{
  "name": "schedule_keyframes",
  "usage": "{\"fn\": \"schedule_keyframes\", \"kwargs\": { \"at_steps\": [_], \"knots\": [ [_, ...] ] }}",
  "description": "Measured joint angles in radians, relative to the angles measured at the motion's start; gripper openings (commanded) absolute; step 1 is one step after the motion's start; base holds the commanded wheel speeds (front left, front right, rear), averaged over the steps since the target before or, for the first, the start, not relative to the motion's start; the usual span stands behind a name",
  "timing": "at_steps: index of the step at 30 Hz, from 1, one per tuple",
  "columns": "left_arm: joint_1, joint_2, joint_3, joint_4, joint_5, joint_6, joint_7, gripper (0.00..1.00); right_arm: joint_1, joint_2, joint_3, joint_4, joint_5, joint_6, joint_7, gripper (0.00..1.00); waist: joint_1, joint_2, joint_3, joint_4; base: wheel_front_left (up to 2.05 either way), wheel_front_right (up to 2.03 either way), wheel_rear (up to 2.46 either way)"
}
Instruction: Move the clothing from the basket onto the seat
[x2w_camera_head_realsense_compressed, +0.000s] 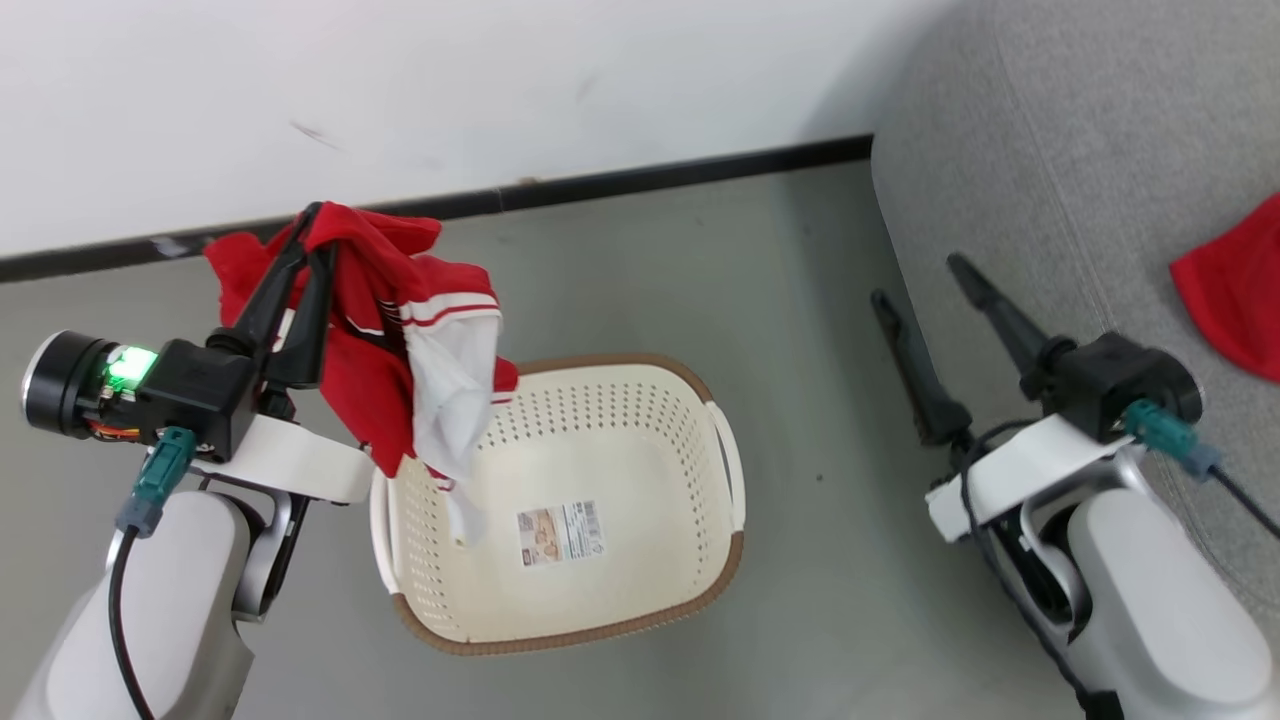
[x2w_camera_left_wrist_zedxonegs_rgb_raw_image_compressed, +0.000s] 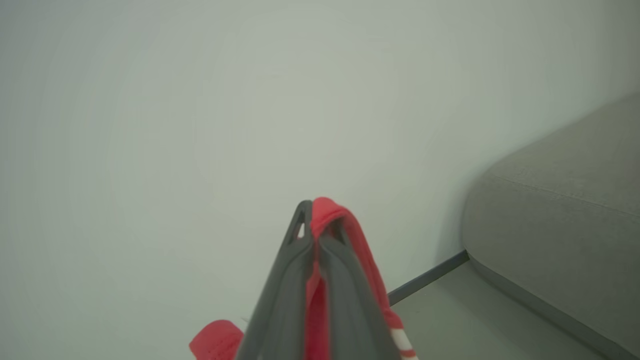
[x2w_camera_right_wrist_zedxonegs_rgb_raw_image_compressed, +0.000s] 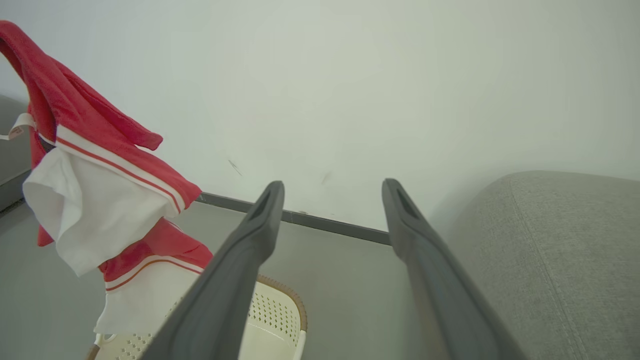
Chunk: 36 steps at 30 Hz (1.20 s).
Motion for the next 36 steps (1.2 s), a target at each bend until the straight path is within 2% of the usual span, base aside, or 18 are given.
{"fn": "schedule_keyframes", "kwargs": {
  "at_steps": [11, 18, 27, 36],
  "knots": [
    [-0.022, -0.009, -0.057, -0.026, 0.000, -0.047, 0.043, 0.00, 0.078, -0.020, 0.118, 0.053, 0.002, 0.000, 0.000, 1.00, 0.0000, 0.0000, -0.113, 0.057, 0.00, 0.00, 0.00],
    [-0.069, -0.034, -0.115, -0.033, 0.001, -0.077, 0.090, 0.00, 0.125, -0.018, 0.259, 0.081, 0.023, 0.000, 0.000, 1.00, 0.0000, 0.0000, -0.180, 0.088, 0.00, 0.00, 0.00],
    [-0.131, -0.069, -0.167, -0.033, 0.001, -0.112, 0.156, 0.00, 0.122, -0.013, 0.406, 0.112, 0.059, 0.000, 0.000, 1.00, 0.0000, 0.0000, -0.251, 0.120, 0.00, 0.00, 0.00],
    [-0.196, -0.113, -0.211, -0.023, 0.001, -0.135, 0.224, 0.00, 0.080, 0.002, 0.475, 0.186, 0.102, 0.000, 0.000, 1.00, 0.0000, 0.0000, -0.305, 0.154, 0.00, 0.00, 0.00]
  ]
}}
